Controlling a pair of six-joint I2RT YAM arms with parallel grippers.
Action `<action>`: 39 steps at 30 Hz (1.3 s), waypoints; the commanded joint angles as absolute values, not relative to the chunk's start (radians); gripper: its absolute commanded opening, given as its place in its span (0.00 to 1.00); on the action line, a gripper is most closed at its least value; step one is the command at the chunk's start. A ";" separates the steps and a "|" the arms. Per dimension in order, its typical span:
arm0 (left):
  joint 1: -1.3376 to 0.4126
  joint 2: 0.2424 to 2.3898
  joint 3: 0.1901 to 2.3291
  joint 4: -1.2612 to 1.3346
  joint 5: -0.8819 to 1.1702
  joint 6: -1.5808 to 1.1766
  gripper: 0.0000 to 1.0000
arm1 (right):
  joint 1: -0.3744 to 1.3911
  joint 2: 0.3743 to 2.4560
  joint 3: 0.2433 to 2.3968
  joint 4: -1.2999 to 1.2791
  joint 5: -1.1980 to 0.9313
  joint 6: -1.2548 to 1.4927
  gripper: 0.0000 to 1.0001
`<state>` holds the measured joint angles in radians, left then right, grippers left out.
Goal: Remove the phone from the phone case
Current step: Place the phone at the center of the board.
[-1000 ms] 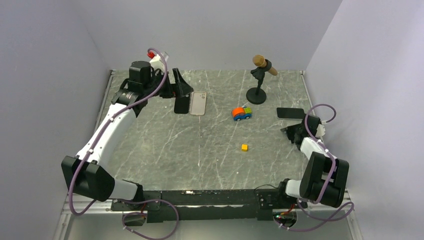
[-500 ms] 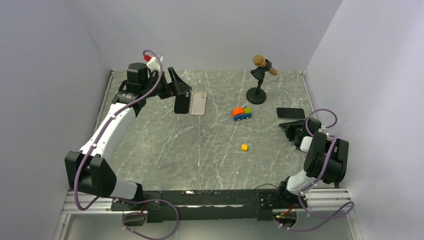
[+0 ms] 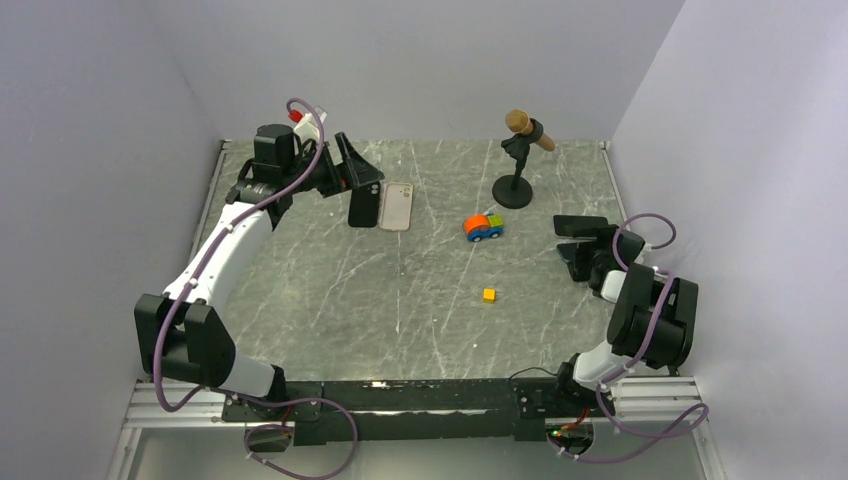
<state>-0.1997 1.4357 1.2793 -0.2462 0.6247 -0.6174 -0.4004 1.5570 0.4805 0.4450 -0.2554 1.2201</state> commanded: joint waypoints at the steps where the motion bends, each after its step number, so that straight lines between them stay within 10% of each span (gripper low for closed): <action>1: -0.195 1.433 1.283 -0.209 0.649 -0.620 0.99 | -0.403 1.518 0.474 0.169 -0.230 1.156 0.92; 15: -0.196 1.395 1.246 -0.235 0.457 -0.601 0.99 | -0.385 1.148 0.396 -0.146 -0.252 0.941 0.98; 39: 0.138 1.789 1.492 -0.560 -0.024 -0.094 0.99 | 0.350 0.828 0.586 -0.052 -0.381 0.474 1.00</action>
